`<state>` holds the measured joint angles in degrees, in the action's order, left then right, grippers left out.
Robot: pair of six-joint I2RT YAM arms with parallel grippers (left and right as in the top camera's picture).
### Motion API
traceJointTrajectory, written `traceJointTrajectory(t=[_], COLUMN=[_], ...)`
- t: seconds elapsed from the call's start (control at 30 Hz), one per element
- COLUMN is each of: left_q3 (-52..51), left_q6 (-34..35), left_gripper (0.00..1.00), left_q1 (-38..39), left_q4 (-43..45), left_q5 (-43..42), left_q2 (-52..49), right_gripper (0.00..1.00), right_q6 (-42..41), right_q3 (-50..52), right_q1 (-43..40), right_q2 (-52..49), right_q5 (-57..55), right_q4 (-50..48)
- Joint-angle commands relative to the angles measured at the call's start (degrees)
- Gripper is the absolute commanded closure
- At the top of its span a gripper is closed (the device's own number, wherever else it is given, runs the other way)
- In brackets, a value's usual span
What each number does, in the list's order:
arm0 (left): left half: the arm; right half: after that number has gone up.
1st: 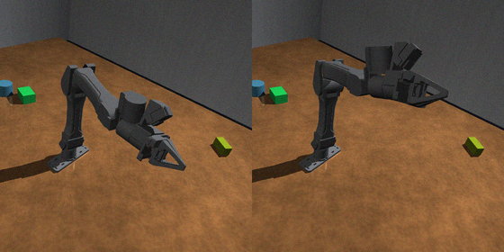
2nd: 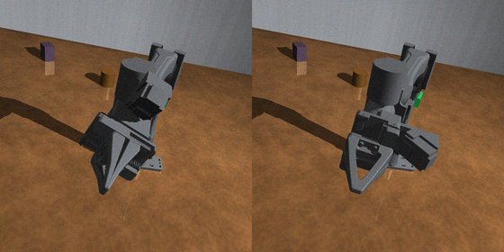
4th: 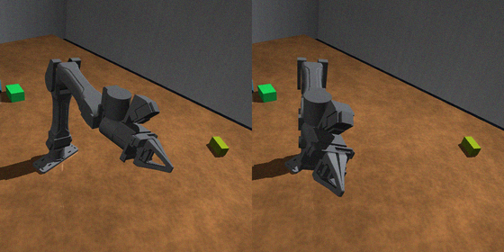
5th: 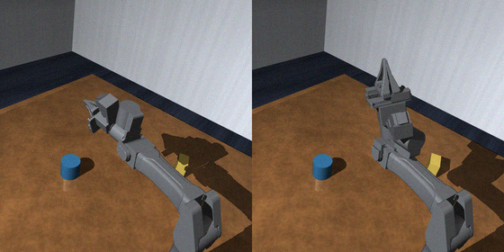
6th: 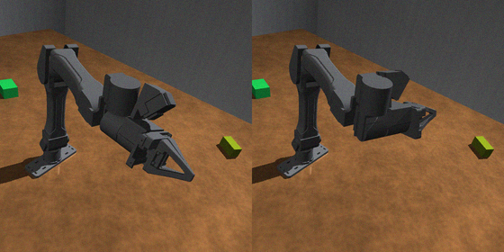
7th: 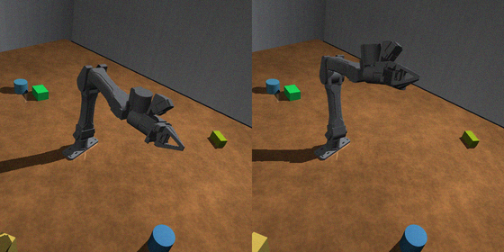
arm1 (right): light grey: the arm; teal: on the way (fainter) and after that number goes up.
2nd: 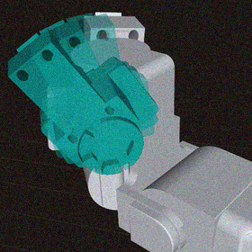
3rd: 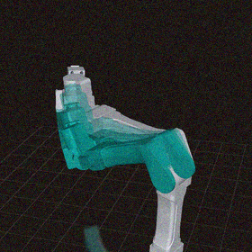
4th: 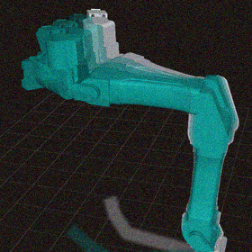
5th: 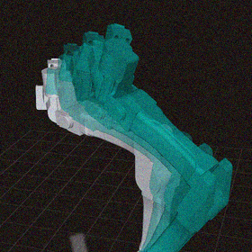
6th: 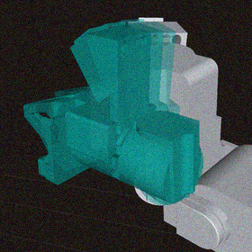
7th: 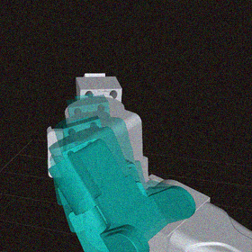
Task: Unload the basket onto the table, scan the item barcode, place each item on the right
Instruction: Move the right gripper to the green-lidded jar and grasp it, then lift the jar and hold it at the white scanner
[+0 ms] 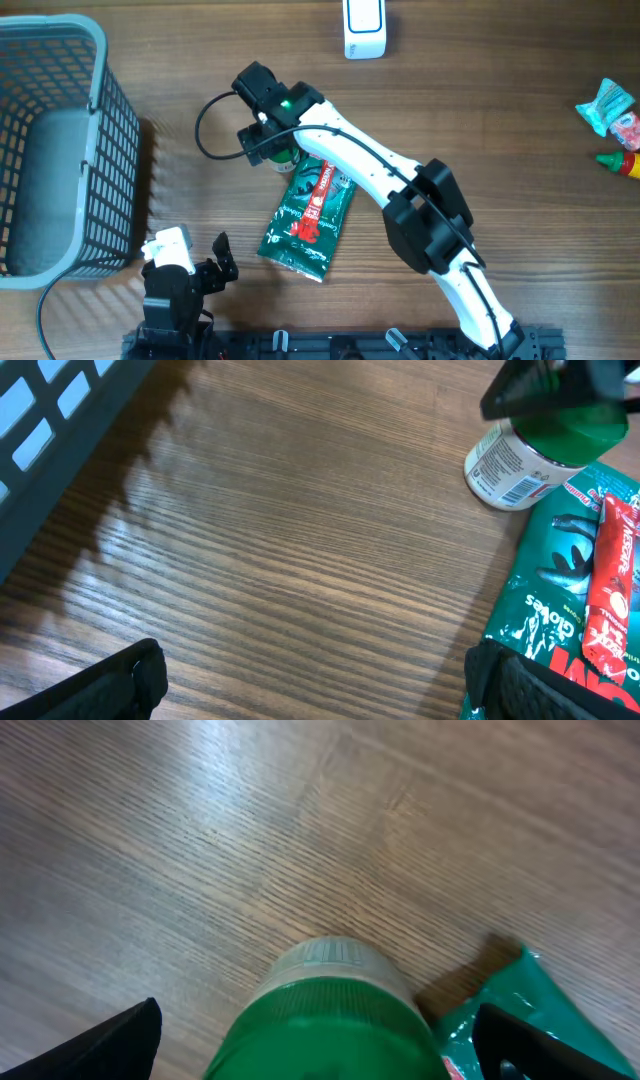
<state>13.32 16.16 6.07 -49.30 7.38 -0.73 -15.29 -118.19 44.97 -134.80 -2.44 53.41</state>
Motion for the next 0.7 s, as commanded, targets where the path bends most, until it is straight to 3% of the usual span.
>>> traceJointTrajectory(t=[0.0,0.23,0.3,0.43,0.67], left_q3=[-0.2,-0.2,-0.2,-0.2,-0.2], left_q6=[-0.8,-0.8,-0.8,-0.8,-0.8], left_gripper=[0.0,0.0,0.0,0.0,0.0], left_q1=[0.3,0.3,0.3,0.3,0.3], left_q4=[0.2,0.2,0.2,0.2,0.2], left_q5=[-0.3,-0.3,-0.3,-0.3,-0.3], left_q2=[0.3,0.3,0.3,0.3,0.3], right_gripper=[0.01,0.02,0.07,0.28,0.35], right_q6=[-0.7,-1.4,-1.9,-3.6,-4.4], right_q3=[-0.2,-0.2,-0.2,-0.4,-7.0], right_q1=[0.3,0.3,0.3,0.3,-1.2], right_q2=[-3.5,-4.8,-5.5,-5.6,-3.7], right_q5=[-1.5,-1.6,-1.6,-2.8,-5.7], right_q4=[-0.3,0.2,0.3,1.3,10.1])
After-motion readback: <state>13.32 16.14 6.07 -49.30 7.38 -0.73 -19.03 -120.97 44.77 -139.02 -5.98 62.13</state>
